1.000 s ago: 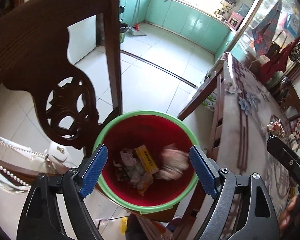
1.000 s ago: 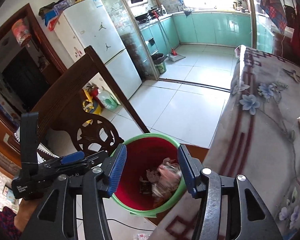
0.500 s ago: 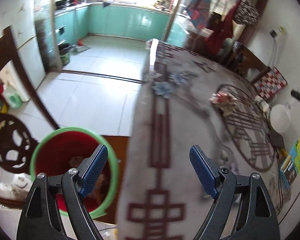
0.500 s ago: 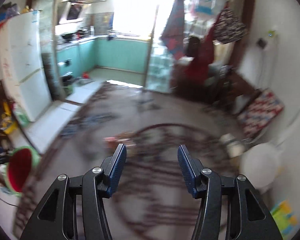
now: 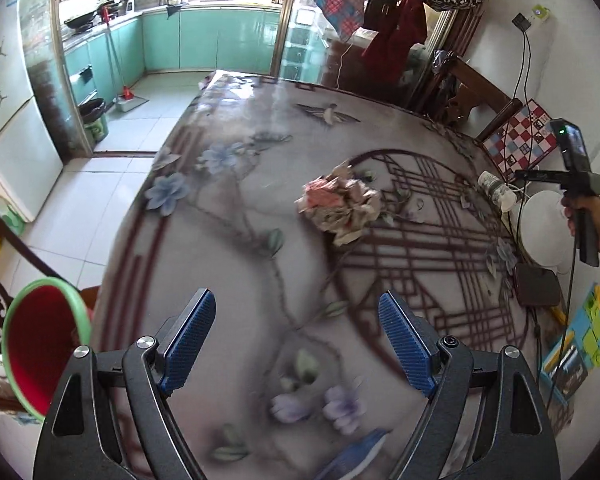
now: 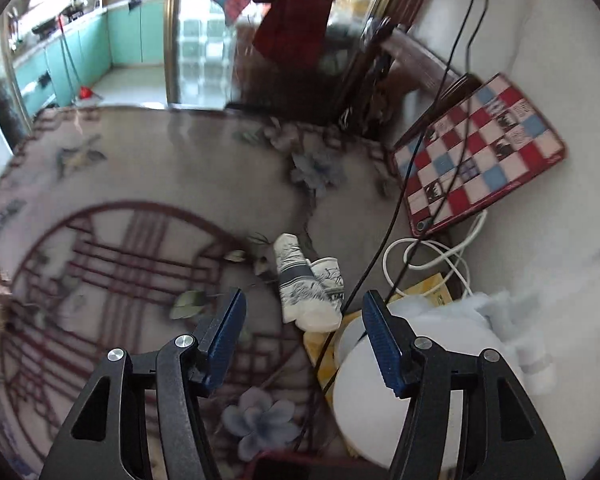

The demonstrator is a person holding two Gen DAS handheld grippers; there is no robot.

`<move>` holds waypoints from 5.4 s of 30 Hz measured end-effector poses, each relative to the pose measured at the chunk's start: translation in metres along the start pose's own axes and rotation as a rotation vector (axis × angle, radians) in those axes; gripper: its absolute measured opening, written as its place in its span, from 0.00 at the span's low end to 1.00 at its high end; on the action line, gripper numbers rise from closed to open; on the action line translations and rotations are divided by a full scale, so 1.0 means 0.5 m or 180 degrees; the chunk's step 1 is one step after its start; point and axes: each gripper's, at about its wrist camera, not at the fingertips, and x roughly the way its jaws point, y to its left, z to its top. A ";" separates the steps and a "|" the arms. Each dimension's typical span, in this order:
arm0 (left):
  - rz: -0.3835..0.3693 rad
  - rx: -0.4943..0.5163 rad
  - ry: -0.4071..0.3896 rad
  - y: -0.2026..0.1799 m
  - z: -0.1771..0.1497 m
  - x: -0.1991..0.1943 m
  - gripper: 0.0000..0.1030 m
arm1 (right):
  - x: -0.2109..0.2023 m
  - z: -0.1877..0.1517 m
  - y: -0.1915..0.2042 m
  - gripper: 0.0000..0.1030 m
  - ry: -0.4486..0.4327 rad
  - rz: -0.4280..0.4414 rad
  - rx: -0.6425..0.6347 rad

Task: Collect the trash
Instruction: 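Grasp the stacked patterned paper cups with the right gripper while the left grasps pink crumpled paper, then carry the pink paper and paper cups in both grippers over the red bucket, then open the left gripper over the bucket while the right drops the paper cups in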

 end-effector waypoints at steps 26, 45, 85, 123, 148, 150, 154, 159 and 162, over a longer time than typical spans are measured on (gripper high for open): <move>0.0022 0.0043 0.0405 -0.131 0.136 0.246 0.42 | 0.084 -0.008 0.030 0.39 0.0149 0.0575 -0.0215; 0.0081 0.0300 0.0026 -0.093 -0.027 -0.032 0.44 | -0.310 -0.259 0.349 0.40 -0.0483 0.1125 -0.0272; 0.0355 -0.0218 -0.0095 0.502 -0.106 -0.163 0.45 | -0.564 -0.335 0.969 0.40 -0.0557 0.1259 -0.0517; 0.0325 -0.0190 -0.0048 0.559 -0.125 -0.165 0.46 | -0.472 -0.446 0.988 0.11 0.0053 0.1429 -0.0200; 0.0564 -0.0491 0.0278 0.669 -0.184 -0.122 0.46 | -0.557 -0.321 1.216 0.11 -0.0431 0.1670 -0.0940; 0.0522 -0.0499 0.0366 0.677 -0.191 -0.101 0.46 | -0.553 -0.324 1.229 0.11 -0.0410 0.1690 -0.0977; 0.0550 -0.0517 0.0540 0.692 -0.205 -0.055 0.46 | -0.536 -0.326 1.252 0.11 -0.0352 0.1730 -0.1017; 0.0504 -0.0748 0.0705 0.716 -0.213 -0.021 0.48 | -0.502 -0.326 1.284 0.11 -0.0260 0.1773 -0.1043; 0.0509 -0.0807 0.0771 0.721 -0.215 -0.015 0.50 | -0.490 -0.328 1.311 0.11 -0.0233 0.1811 -0.1099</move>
